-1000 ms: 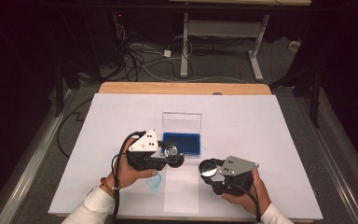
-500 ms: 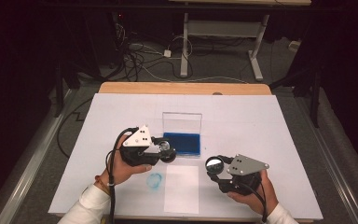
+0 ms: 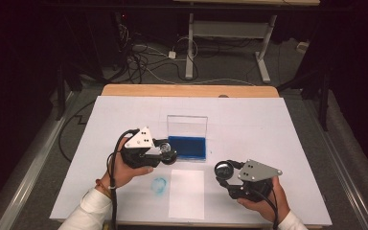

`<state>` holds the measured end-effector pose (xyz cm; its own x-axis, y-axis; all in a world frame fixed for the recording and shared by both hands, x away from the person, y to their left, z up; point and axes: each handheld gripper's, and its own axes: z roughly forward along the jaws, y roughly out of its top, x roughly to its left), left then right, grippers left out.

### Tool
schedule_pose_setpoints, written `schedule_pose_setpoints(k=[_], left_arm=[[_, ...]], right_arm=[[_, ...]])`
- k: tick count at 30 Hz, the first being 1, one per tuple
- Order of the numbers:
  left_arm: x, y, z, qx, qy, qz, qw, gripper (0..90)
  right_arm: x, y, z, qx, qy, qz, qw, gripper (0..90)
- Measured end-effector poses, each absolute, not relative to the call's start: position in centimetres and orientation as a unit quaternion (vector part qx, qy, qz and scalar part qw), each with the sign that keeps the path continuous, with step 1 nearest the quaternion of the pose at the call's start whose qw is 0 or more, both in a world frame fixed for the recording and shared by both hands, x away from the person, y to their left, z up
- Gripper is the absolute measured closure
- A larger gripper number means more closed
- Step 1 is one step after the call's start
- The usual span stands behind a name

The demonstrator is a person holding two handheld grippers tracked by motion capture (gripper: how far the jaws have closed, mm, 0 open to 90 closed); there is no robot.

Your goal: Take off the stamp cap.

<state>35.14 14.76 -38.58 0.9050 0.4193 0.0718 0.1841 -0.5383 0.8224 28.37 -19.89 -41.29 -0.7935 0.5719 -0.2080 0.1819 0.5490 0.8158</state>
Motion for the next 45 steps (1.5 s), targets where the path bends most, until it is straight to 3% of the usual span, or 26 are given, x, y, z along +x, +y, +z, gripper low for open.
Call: schedule_pose_setpoints(k=[24, 45], left_arm=[[36.0, 15.9, -38.8, 0.866, 0.196, 0.138, 0.439, 54.8], [38.4, 15.3, -35.9, 0.879, 0.201, 0.130, 0.413, 54.8]], right_arm=[[26.9, -24.1, -42.0, 0.257, 0.843, 0.408, 0.238, 38.9], [27.5, -24.9, -42.0, 0.268, 0.841, 0.410, 0.232, 38.9]])
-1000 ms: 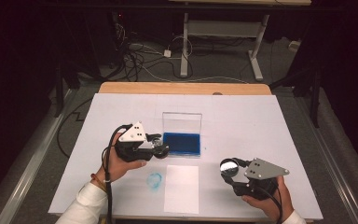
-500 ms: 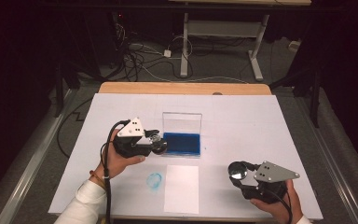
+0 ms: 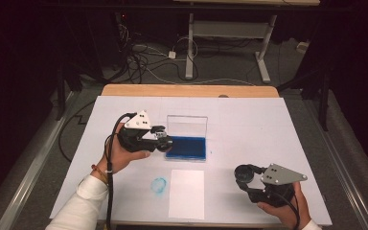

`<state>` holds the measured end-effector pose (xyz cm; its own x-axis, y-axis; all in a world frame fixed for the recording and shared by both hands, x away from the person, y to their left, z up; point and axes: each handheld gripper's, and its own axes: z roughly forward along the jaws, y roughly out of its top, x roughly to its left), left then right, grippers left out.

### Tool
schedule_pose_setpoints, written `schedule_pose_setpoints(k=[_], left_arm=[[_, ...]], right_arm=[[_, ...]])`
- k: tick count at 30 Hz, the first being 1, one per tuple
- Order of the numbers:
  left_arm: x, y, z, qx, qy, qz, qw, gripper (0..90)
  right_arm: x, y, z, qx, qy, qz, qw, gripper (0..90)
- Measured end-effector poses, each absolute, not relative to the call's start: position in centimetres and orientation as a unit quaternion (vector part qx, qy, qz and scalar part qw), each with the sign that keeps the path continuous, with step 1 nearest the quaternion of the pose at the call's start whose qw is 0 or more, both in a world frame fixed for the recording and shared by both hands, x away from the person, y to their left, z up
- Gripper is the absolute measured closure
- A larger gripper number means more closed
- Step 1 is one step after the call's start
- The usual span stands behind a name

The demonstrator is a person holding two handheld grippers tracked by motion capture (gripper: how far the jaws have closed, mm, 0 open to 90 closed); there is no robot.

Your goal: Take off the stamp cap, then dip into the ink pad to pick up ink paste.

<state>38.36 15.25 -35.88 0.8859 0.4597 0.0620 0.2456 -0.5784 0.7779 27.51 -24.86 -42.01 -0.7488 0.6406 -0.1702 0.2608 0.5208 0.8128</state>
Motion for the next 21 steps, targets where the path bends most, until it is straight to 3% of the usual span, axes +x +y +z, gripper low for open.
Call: schedule_pose_setpoints(k=[21], left_arm=[[39.7, 13.4, -34.2, 0.898, 0.192, 0.120, 0.377, 54.8]], right_arm=[[28.0, -24.7, -41.9, 0.270, 0.839, 0.410, 0.234, 38.9]])
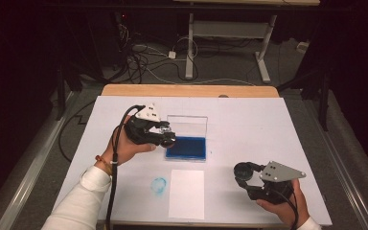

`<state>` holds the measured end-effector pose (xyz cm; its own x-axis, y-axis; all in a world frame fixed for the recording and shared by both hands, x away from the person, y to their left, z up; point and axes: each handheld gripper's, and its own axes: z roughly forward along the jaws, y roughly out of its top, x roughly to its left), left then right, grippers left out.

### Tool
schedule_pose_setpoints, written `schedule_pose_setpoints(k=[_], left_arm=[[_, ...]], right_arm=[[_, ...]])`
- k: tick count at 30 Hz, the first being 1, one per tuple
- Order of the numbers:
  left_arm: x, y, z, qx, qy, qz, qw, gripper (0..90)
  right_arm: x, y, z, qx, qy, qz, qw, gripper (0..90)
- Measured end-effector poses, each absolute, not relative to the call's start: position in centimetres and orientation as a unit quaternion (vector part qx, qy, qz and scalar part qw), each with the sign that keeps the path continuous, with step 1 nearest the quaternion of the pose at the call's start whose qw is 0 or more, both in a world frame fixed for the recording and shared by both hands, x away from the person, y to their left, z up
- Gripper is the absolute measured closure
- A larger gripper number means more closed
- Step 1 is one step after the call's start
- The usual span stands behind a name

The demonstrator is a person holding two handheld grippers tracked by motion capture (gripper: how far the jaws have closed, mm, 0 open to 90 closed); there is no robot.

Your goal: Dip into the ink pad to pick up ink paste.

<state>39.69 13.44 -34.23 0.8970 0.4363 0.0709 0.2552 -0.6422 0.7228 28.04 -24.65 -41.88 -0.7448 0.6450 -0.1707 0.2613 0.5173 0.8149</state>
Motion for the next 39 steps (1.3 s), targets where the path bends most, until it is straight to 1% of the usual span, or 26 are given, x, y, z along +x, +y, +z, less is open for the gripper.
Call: schedule_pose_setpoints(k=[14, 25, 39], left_arm=[[41.3, 11.3, -34.5, 0.915, 0.195, 0.108, 0.336, 54.8], [42.9, 10.0, -36.2, 0.921, 0.205, 0.099, 0.317, 54.8], [44.9, 8.7, -39.6, 0.921, 0.226, 0.076, 0.309, 54.7]], right_arm=[[28.1, -24.8, -42.2, 0.276, 0.837, 0.409, 0.237, 38.9], [28.2, -24.8, -42.4, 0.276, 0.841, 0.402, 0.234, 38.9], [28.2, -24.8, -42.8, 0.277, 0.846, 0.391, 0.233, 38.9]])
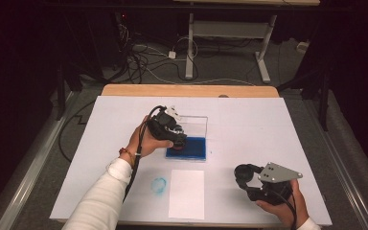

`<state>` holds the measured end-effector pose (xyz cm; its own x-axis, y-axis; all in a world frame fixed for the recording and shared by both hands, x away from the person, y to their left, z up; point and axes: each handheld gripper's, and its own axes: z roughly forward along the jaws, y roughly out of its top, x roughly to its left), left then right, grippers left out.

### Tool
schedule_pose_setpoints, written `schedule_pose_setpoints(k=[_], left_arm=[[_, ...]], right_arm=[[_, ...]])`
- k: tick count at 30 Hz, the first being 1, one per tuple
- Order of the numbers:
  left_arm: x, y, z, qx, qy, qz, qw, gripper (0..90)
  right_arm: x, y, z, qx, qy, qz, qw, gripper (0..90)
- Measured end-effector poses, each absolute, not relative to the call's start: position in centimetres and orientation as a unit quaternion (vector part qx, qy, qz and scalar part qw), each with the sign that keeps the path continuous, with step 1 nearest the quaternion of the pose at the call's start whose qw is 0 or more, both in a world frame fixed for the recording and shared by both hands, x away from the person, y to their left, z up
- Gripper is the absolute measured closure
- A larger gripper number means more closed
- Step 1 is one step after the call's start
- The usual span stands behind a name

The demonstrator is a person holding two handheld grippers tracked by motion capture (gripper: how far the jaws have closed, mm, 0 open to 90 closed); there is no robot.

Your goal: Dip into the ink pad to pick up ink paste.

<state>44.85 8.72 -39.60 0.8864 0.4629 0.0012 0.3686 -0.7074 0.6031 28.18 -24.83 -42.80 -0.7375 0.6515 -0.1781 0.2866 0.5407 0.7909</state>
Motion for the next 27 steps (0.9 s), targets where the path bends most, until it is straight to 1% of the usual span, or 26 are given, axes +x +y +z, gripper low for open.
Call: schedule_pose_setpoints(k=[9, 23, 27], left_arm=[[45.5, 7.8, -41.2, 0.924, 0.232, 0.071, 0.296, 54.7], [45.8, 8.9, -41.7, 0.919, 0.234, 0.061, 0.313, 54.7], [45.4, 8.5, -41.7, 0.925, 0.219, 0.078, 0.300, 54.7]], right_arm=[[28.2, -25.0, -43.0, 0.279, 0.847, 0.387, 0.233, 38.9], [28.1, -24.8, -43.1, 0.277, 0.852, 0.382, 0.228, 38.8], [28.1, -24.7, -43.2, 0.275, 0.853, 0.380, 0.228, 38.9]])
